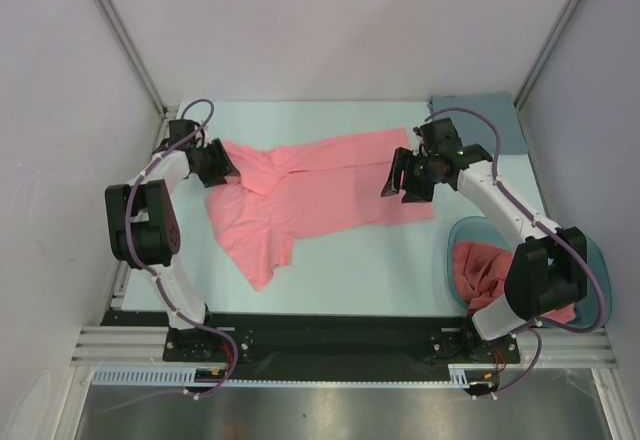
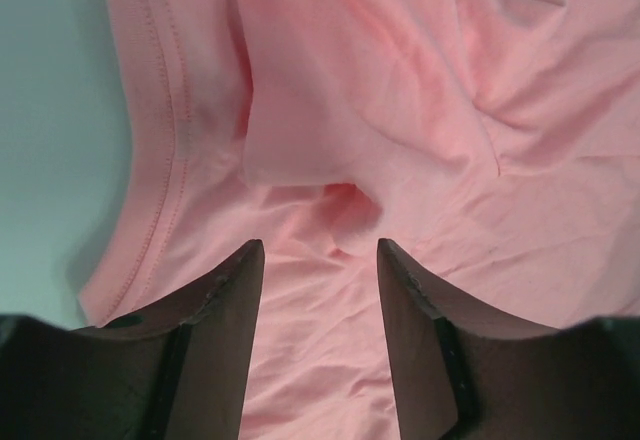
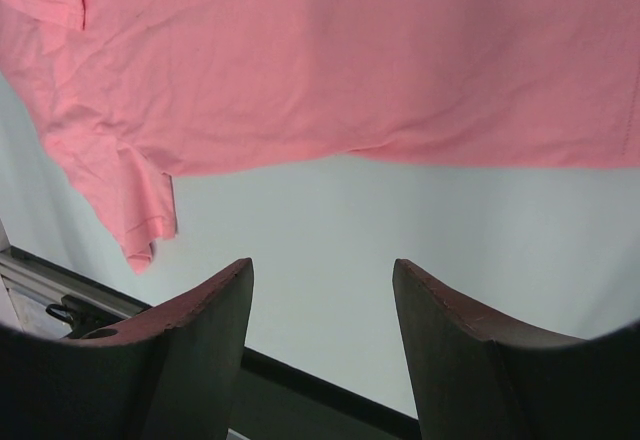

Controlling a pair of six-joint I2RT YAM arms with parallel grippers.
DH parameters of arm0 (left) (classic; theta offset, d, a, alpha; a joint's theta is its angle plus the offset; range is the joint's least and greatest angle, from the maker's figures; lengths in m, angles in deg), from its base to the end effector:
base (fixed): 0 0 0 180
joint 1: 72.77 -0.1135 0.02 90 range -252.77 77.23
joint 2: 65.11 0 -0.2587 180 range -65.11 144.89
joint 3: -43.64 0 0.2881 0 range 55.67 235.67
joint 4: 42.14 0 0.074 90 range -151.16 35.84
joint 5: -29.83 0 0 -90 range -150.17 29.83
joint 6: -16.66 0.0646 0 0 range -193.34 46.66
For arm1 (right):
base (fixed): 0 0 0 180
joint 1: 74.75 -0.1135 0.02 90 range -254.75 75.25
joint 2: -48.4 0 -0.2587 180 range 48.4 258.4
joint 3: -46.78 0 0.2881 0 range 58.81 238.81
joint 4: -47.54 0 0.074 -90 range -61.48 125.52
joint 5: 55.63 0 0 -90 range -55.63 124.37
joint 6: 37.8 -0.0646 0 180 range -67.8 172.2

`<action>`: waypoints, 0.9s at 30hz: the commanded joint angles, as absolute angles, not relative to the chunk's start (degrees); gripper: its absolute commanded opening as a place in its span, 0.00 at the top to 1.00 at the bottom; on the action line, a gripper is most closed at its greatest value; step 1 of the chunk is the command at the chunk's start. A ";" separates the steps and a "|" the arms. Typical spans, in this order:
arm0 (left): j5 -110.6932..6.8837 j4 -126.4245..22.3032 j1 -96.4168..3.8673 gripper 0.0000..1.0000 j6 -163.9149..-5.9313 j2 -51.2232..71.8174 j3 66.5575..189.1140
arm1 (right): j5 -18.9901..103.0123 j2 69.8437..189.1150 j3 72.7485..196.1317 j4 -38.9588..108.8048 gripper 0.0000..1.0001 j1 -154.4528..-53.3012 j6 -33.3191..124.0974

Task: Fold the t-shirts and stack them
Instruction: Fold the tshirt

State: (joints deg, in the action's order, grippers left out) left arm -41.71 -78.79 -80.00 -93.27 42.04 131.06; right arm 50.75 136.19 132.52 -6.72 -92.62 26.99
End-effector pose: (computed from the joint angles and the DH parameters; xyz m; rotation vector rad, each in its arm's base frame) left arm 0.4414 0.0354 0.1508 -0.4772 2.5087 -0.4972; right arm 0.3498 0.1319 0.2486 0.0539 2.6265 0.6431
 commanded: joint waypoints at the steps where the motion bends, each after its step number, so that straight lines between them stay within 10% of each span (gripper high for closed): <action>1: -39.60 -75.43 -81.47 0.45 -92.24 43.87 132.30 | 50.45 135.76 134.13 -7.19 0.36 -92.33 27.86; 27: -36.08 -72.53 -82.71 0.58 -91.36 53.89 140.74 | 49.93 137.43 135.36 -8.16 0.36 -92.41 27.51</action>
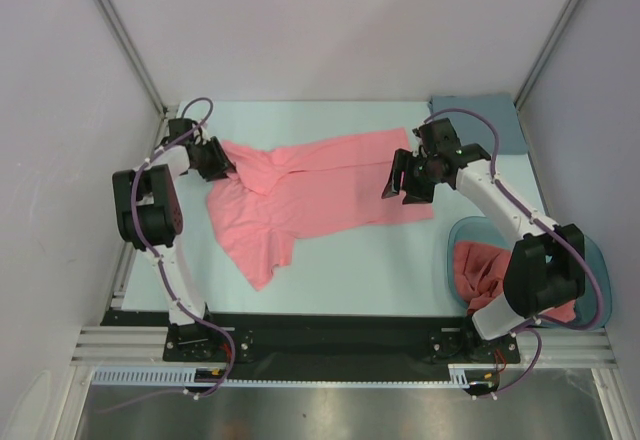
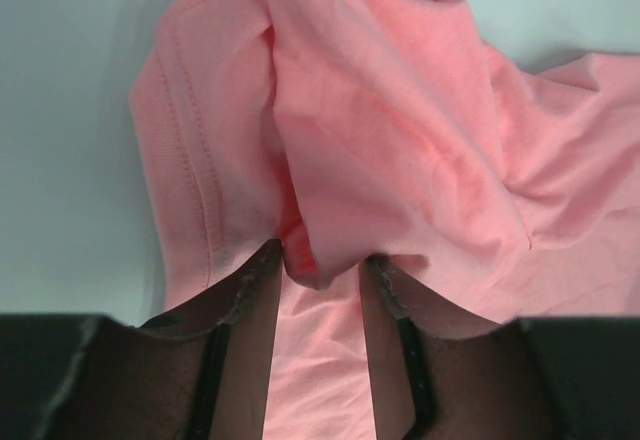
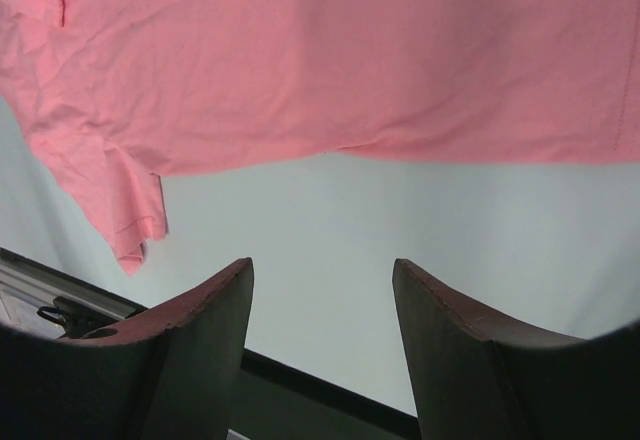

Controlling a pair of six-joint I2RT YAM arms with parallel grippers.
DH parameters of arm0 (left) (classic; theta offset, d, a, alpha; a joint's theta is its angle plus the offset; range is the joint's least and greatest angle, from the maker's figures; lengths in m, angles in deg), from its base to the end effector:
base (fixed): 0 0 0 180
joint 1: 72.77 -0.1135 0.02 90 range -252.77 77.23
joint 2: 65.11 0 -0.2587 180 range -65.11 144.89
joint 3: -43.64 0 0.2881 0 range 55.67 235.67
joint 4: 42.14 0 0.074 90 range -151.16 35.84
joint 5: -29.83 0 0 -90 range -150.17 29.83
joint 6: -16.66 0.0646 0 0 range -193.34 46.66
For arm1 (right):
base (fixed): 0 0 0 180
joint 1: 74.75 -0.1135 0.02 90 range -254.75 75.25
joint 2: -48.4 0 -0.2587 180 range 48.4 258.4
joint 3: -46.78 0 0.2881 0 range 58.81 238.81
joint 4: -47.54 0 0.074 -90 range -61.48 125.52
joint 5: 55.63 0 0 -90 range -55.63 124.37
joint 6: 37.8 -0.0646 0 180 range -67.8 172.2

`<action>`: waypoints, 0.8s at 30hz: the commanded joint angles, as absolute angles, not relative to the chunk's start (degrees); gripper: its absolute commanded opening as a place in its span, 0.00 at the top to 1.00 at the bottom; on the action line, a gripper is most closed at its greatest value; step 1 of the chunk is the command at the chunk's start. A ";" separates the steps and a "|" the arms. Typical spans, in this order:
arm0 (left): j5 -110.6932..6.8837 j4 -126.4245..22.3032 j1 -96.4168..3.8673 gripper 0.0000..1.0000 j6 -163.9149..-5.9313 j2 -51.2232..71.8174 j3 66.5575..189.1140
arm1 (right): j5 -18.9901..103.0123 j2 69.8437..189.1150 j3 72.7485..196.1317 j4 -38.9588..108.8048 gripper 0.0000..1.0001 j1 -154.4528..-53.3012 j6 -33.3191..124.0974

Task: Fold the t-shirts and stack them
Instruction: Fold the tshirt

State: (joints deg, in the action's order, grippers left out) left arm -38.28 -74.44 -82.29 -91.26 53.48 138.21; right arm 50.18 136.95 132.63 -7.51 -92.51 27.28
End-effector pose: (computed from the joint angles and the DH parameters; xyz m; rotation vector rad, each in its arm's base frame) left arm 0.4786 0.0558 0.1119 -0.4565 2.4949 -0.5445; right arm 0.3507 0.1308 0.2434 0.0593 2.6497 0.6211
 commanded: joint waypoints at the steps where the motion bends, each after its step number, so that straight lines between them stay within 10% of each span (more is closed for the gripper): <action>1: -36.08 -72.88 -82.71 0.59 -91.45 53.81 140.83 | 49.84 137.43 135.45 -8.16 0.36 -92.50 27.51; 12: -40.04 -82.02 -82.27 1.00 -92.76 50.91 143.03 | 50.01 137.26 135.18 -7.99 0.36 -92.50 27.51; 24: -44.61 -92.74 -81.39 0.98 -94.18 45.90 143.56 | 50.98 136.99 134.48 -7.28 0.37 -93.21 27.51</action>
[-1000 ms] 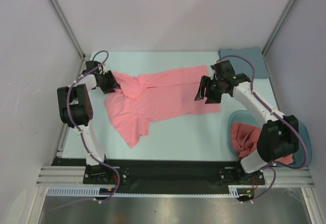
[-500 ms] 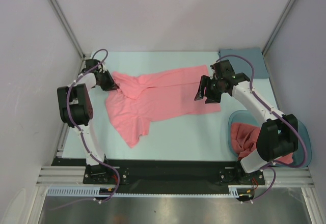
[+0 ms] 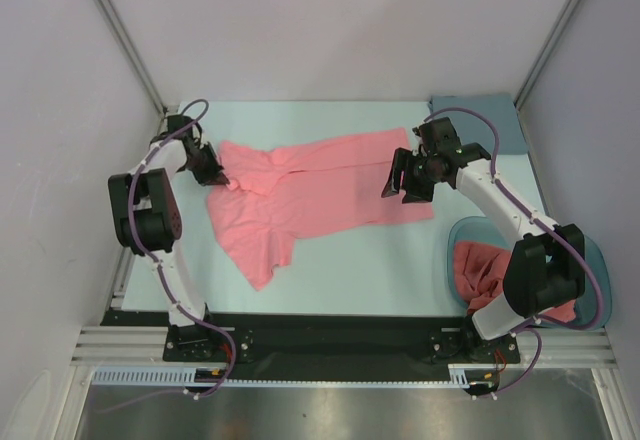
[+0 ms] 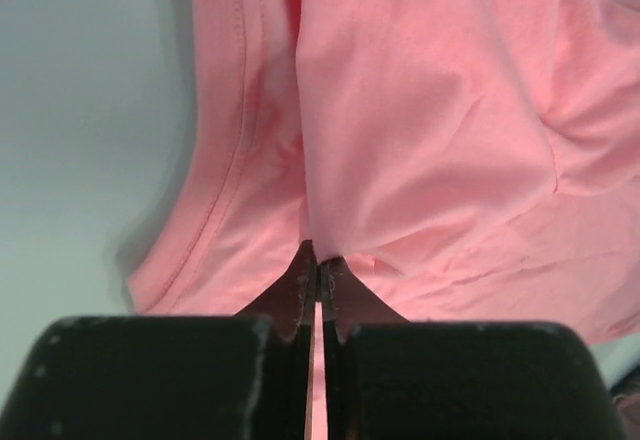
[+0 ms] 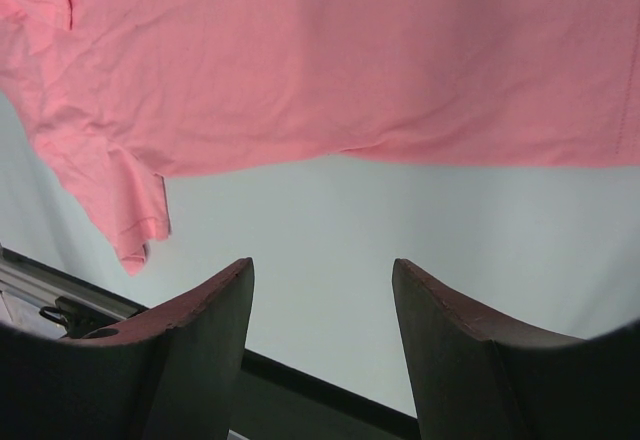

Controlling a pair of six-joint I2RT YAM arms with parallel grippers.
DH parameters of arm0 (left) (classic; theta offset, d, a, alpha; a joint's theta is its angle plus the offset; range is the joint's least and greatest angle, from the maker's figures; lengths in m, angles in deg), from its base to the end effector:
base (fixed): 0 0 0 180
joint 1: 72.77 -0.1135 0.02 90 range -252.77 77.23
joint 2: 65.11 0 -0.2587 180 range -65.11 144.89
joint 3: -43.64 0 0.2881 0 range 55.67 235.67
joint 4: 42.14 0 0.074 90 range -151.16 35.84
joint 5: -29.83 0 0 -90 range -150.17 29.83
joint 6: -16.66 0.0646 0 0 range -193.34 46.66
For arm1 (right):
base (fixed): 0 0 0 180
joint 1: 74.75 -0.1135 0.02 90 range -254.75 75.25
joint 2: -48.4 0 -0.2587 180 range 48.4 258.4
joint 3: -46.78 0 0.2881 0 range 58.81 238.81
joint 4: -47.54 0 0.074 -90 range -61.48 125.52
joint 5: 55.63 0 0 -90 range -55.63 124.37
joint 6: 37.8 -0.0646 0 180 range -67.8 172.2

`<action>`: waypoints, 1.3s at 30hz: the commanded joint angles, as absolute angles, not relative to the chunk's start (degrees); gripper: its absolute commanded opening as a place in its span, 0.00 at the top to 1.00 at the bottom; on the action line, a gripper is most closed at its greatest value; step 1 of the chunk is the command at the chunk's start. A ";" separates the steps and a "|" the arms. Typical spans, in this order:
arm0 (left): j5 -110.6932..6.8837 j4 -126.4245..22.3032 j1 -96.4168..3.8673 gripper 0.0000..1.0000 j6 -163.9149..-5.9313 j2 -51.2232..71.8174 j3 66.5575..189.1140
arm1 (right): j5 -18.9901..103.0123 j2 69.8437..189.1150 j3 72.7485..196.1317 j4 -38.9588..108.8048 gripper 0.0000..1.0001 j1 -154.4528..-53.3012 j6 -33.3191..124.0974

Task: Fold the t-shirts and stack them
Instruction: Fold the tshirt

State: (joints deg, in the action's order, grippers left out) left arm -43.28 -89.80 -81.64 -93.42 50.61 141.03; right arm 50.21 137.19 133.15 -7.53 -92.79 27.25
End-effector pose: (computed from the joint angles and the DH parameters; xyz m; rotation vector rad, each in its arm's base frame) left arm 0.4584 0.0525 0.1319 -0.5963 2.6533 -0.4581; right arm 0.3516 0.1331 0.2452 0.0523 2.6462 0.6248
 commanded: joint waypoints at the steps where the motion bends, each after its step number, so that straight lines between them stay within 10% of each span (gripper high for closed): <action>1: -44.61 -92.84 -81.47 0.98 -94.26 45.72 143.56 | 50.98 136.99 134.39 -7.20 0.36 -93.21 27.59; 39: -46.02 -90.39 -83.15 0.78 -92.33 44.23 139.43 | 53.70 146.21 141.92 1.05 0.34 -98.39 27.25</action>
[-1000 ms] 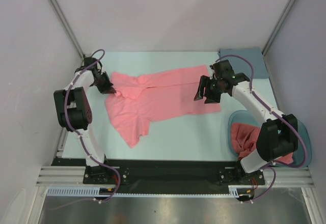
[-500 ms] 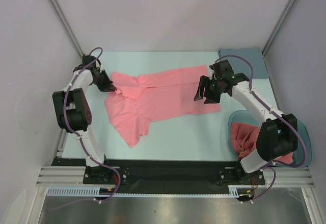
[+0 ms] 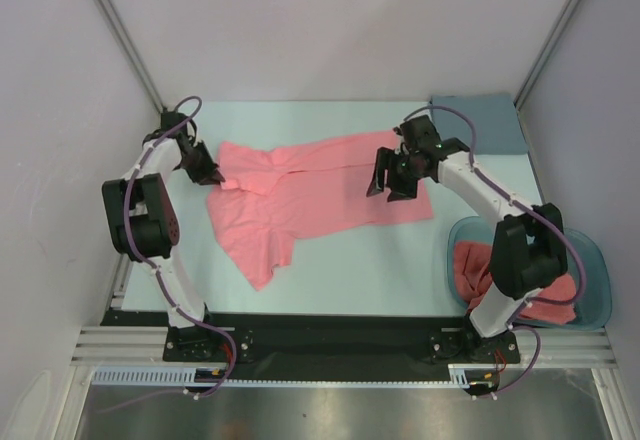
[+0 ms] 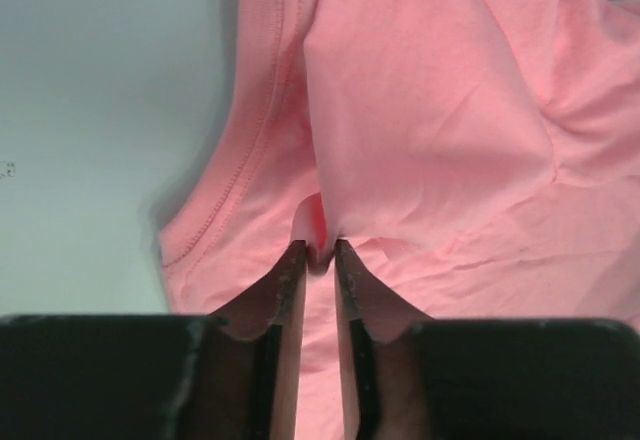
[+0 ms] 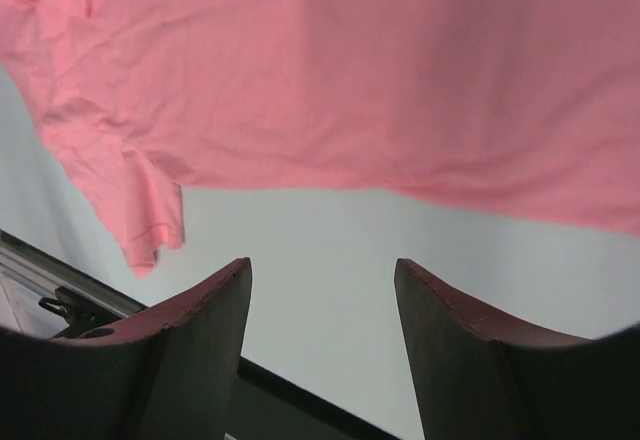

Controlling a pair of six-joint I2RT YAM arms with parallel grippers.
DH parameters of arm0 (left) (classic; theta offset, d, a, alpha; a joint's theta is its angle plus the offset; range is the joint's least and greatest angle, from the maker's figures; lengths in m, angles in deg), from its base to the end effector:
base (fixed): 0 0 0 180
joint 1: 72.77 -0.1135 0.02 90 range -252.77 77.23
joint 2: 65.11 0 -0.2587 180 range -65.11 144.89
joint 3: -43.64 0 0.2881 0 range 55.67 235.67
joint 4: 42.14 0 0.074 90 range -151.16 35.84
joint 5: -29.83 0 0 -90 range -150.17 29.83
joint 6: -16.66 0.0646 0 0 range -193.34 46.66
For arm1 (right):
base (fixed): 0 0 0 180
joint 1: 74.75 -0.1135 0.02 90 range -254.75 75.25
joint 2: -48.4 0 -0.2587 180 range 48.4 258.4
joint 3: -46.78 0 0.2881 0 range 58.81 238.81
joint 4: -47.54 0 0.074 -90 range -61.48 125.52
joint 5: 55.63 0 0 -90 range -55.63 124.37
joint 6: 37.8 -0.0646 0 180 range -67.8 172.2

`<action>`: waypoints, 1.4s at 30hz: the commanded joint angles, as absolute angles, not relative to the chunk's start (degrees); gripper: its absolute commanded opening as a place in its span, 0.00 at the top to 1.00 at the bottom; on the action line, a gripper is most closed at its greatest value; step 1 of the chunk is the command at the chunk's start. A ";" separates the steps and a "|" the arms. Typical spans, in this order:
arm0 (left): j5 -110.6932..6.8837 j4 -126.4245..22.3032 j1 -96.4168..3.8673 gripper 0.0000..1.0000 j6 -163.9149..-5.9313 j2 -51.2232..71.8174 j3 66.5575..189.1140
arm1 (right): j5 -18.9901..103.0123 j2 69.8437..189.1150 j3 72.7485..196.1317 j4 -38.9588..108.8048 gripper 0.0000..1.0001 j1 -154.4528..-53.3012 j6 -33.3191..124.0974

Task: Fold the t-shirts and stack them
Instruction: Fold the tshirt

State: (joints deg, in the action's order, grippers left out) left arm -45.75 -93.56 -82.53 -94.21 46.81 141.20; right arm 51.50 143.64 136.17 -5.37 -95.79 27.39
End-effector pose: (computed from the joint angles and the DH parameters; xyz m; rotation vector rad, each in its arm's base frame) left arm 0.4479 0.0607 0.1575 -0.6468 2.6414 -0.3987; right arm 0.3671 0.1616 0.2257 -0.0246 2.6797 0.6630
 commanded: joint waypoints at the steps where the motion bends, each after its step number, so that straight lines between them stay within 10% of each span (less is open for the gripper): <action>1: -46.28 -89.07 -83.15 0.73 -92.33 43.10 138.38 | 53.97 149.18 144.56 3.07 0.34 -100.13 26.29; 11: -48.47 -83.62 -83.23 0.55 -90.92 39.93 134.33 | 57.13 167.91 157.76 21.87 0.33 -109.55 17.06; 42: -44.08 -79.22 -86.13 0.59 -94.44 34.82 127.65 | 48.69 192.45 172.45 34.55 0.67 -118.08 -2.29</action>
State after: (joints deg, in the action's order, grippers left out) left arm -45.90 -81.45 -85.81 -93.79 37.85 128.16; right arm 49.20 191.38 170.70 32.80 -117.47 -1.23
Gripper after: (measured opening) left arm 0.413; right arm 0.327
